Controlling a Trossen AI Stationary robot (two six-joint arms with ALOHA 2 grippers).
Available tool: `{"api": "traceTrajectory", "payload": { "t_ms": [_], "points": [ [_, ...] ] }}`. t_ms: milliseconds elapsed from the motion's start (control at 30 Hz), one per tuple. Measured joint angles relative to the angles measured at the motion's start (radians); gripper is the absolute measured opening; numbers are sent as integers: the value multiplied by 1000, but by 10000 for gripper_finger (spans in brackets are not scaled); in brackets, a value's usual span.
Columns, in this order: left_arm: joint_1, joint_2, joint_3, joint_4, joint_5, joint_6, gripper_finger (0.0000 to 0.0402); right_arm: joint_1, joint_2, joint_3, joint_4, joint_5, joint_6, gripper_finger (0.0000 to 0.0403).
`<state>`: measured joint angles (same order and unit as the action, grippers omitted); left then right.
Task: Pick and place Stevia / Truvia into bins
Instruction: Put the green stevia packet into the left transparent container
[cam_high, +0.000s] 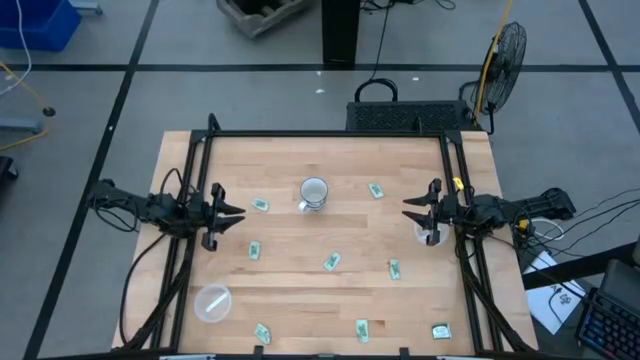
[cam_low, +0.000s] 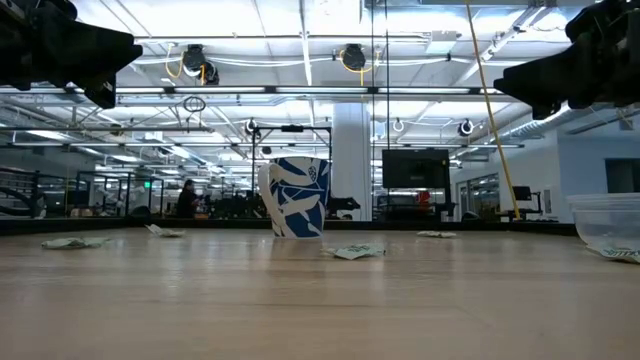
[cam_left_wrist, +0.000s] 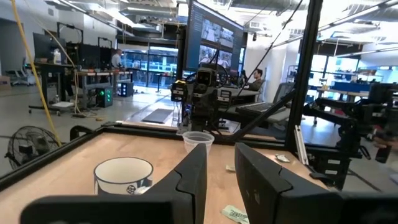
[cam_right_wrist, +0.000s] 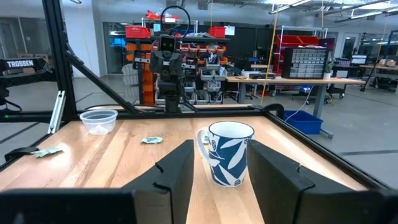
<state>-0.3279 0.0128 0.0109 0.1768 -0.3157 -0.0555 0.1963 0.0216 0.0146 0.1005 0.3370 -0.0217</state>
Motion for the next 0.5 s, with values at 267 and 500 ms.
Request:
{"api": "traceTrajectory", "payload": {
  "t_ms": [267, 500],
  "points": [
    [0, 0, 0, 0, 0, -3, 88, 0, 0, 0, 21, 0, 163, 141],
    [0, 0, 0, 0, 0, -3, 88, 0, 0, 0, 30, 0, 166, 141]
  ]
}}
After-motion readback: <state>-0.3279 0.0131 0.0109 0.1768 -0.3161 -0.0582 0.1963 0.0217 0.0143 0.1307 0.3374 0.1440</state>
